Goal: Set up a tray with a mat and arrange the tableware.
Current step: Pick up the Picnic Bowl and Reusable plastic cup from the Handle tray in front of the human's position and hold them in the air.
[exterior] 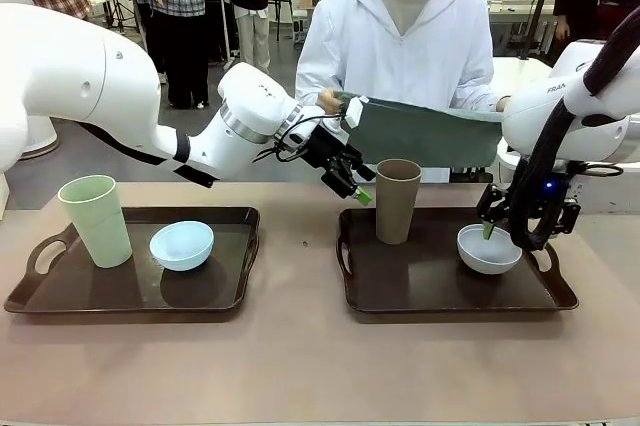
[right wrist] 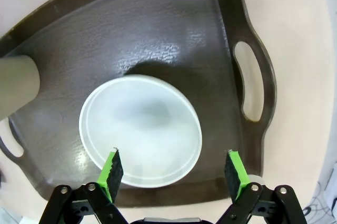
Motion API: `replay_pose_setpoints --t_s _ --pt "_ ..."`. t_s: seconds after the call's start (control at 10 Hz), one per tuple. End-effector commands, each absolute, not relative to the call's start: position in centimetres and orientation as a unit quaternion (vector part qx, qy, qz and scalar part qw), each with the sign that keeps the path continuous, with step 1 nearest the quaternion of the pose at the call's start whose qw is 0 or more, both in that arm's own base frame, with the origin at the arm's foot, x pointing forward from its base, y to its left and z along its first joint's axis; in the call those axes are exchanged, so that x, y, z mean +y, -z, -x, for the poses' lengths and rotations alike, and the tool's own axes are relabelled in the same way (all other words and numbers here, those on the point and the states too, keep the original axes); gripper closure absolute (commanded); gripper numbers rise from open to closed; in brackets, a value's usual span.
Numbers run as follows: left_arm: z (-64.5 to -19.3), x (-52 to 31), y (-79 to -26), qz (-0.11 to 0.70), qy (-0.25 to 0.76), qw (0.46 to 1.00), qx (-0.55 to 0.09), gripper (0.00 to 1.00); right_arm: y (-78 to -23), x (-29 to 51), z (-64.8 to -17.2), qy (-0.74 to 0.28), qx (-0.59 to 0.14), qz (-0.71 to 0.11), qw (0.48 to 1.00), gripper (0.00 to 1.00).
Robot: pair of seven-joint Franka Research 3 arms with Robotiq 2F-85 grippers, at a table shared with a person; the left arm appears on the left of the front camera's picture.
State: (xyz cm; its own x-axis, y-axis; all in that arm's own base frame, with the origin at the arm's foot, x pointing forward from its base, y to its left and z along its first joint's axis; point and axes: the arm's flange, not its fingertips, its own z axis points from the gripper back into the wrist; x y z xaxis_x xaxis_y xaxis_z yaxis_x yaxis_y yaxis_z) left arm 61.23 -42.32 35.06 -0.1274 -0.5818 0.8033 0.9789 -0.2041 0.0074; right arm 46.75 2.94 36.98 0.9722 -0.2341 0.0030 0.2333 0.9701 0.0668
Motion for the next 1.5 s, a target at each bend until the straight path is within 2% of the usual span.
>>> replay_pose_setpoints --t_s 0.0,0.8,1.0,1.4 --pt "-62.1 -43.8 -35.2 0.36 0.685 0.564 -0.288 0.0 -35.2 2.9 -47.4 0.123 -0.026 -0.036 0.991 0.0" --pt "-62.1 -47.4 -33.1 0.383 0.703 0.551 -0.239 0.0 -34.4 2.8 -48.3 0.131 -0.036 -0.052 0.989 0.0" --pt "-61.9 -48.0 -32.0 0.378 0.711 0.554 -0.21 0.0 -34.2 2.8 -48.5 0.13 -0.035 -0.054 0.989 0.0" --pt "-61.8 -48.1 -31.2 0.373 0.715 0.555 -0.205 0.0 -34.2 3.1 -48.6 0.125 -0.036 -0.054 0.99 0.0"
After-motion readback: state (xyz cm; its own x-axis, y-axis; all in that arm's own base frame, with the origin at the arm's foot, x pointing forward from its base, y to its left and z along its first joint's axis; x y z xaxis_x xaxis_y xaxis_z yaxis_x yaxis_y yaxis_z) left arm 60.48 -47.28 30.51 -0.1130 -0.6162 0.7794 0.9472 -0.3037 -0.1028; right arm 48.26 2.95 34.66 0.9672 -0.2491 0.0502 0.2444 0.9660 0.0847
